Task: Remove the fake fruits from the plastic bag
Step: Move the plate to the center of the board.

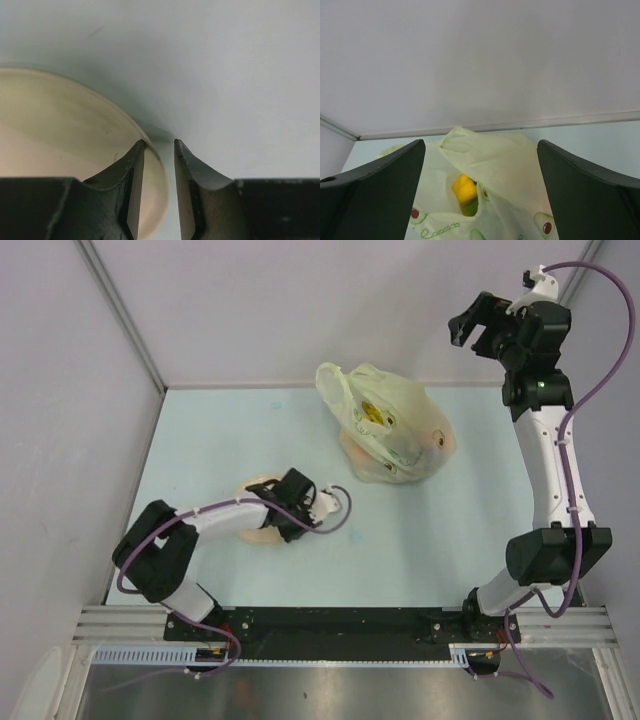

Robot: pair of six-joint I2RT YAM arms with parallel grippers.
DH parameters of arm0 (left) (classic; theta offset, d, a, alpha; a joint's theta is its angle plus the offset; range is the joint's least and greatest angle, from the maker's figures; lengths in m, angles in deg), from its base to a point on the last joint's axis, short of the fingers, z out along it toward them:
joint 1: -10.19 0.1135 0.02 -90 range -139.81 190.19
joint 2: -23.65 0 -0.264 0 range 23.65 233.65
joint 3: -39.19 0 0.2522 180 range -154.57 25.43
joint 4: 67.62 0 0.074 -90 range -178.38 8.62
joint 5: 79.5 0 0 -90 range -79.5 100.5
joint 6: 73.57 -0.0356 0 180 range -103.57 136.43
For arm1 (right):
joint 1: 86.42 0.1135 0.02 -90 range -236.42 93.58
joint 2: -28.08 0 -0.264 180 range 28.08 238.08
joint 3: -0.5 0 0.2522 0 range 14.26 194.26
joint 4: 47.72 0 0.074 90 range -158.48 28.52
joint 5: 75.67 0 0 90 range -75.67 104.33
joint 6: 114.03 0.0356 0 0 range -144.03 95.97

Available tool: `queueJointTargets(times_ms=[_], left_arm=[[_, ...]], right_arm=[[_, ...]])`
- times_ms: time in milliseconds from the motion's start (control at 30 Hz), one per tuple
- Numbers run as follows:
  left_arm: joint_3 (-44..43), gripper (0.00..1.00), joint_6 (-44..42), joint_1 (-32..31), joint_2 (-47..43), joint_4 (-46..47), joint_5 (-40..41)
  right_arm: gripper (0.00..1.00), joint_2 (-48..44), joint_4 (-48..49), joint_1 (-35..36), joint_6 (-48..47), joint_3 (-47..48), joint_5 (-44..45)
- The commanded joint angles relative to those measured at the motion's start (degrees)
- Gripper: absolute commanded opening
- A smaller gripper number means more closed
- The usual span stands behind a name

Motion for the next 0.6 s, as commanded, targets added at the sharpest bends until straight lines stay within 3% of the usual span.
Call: queueJointTargets(times_ms=[0,167,200,300,433,567], left_arm=[[0.79,0.34,5.32,-12.09,4.45,-2.75,-15.94],[-5.25,0.30,7.69,-24.49,11.12,-2.74,-16.65],[-7.45,0.27,7.61,-27.90,12.79,-6.14,-18.48],[-13.44,0.25,9.27,-31.96,17.02,-7.32,-22.09],[-11.44,0.21,9.54,-33.38,16.15,-4.16,-23.59],[-11.78,0.41,6.03,-31.81,10.55,-6.78,-23.77]], right_arm=[[1.00,-6.92,4.63,0.30,2.05,-3.29,-3.57],[1.00,-9.20,5.95,0.30,4.59,-5.41,-4.53],[1.00,-9.64,5.95,0.30,4.95,-5.76,-4.88],[1.00,-10.09,5.95,0.39,6.18,-6.90,-5.50],[1.00,-10.00,6.39,0.39,5.75,-7.08,-5.94],[1.00,-9.38,6.83,0.39,5.57,-6.99,-5.68]])
